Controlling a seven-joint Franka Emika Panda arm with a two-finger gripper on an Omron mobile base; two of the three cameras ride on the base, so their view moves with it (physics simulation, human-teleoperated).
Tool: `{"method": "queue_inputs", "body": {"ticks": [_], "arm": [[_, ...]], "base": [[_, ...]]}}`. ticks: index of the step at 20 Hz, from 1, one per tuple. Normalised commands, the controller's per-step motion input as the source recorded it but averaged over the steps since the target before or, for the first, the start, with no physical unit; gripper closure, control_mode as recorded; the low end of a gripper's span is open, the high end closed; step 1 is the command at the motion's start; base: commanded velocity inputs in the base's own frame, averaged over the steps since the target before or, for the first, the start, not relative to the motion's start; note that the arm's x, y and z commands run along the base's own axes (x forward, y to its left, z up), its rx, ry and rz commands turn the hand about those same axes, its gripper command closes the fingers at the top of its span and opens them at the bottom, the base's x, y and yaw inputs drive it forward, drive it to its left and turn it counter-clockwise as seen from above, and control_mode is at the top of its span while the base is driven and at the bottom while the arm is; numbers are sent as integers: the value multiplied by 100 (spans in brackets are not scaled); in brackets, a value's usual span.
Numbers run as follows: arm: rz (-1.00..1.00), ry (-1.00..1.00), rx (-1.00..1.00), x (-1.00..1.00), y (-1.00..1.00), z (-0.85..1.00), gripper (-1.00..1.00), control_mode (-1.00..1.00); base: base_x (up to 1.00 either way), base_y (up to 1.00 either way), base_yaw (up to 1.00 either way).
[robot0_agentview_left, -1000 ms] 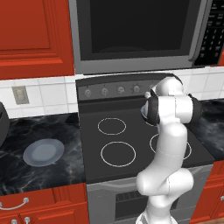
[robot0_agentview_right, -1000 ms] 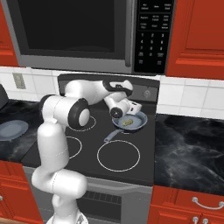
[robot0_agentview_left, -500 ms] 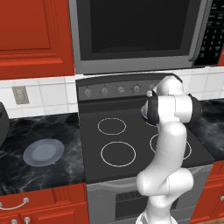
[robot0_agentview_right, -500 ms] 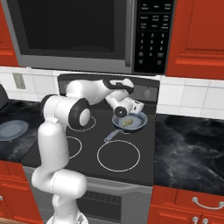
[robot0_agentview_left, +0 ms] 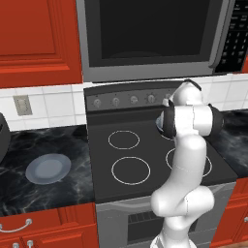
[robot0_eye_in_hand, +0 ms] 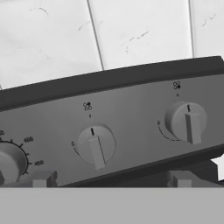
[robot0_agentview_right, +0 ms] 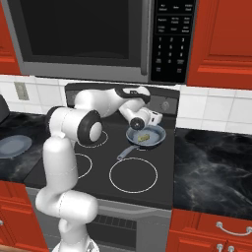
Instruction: Pick up the butter stick and place it in the pan. Then turn on the burner for the pan.
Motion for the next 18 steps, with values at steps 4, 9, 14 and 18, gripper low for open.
{"method": "queue_inputs", "body": {"ticks": [4,9,14,18], "arm": [[0,-2,0,0,0,2,-100,-100],[0,-1,0,2,0,0,-100,-100],[0,0,0,7,0,0,-100,-100],[0,0,0,11,0,0,-100,-100]], "base": [[0,0,0],[0,0,0],[0,0,0],[0,0,0]]}}
